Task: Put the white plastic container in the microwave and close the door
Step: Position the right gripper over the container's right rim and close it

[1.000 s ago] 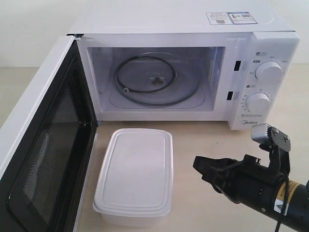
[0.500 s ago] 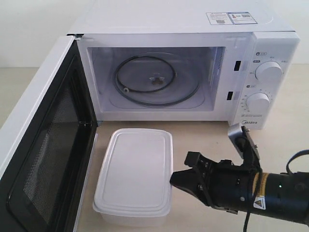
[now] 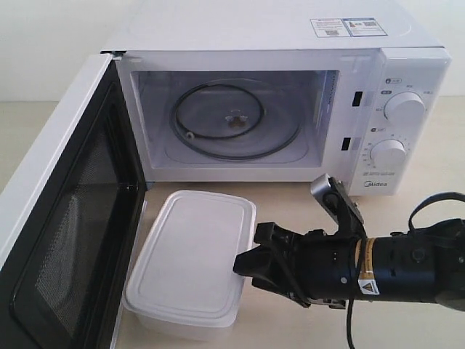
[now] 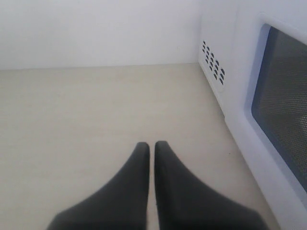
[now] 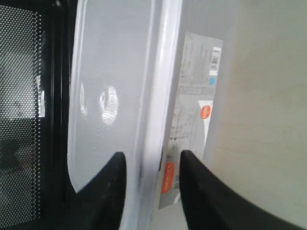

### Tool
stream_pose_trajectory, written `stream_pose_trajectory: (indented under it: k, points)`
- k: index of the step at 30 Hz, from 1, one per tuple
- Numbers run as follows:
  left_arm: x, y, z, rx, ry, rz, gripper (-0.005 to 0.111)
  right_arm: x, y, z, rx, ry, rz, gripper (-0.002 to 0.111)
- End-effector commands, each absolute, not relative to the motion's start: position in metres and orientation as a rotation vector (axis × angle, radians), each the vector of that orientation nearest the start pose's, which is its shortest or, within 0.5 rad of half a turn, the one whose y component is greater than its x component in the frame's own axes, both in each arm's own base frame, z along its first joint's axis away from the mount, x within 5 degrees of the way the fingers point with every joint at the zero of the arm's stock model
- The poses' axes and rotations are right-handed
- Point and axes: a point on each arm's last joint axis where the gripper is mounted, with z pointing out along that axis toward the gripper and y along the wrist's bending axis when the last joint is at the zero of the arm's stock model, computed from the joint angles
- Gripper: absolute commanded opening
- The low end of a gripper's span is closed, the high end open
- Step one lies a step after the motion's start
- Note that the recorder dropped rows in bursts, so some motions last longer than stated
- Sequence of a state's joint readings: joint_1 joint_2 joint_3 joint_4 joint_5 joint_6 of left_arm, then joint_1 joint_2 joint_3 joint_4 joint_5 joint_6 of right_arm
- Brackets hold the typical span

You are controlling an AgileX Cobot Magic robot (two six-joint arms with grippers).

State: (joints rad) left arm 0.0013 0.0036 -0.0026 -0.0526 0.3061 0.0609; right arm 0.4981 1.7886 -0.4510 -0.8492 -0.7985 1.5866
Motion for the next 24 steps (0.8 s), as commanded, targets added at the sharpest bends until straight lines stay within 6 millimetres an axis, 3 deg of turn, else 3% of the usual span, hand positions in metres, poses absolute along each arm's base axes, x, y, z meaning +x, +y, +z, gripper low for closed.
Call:
stream_pose_trajectory:
  k: [1,7,11,24]
  points:
    - [0.054,-0.001,0.186,0.016,1.789,-0.001,0.004,0.21,0.167,0.115,0.246,2.49,1.313,0.048]
    - [0.054,-0.001,0.186,0.016,1.789,-0.001,0.004,0.218,0.171,0.121,0.253,2.472,1.328,0.046]
    - [0.054,-0.001,0.186,0.016,1.789,-0.001,0.004,0.229,0.177,0.127,0.208,2.466,1.306,0.033]
    - [0.054,-0.001,0.186,0.016,1.789,-0.001,0.004,0.223,0.177,0.123,0.195,2.584,1.289,0.033]
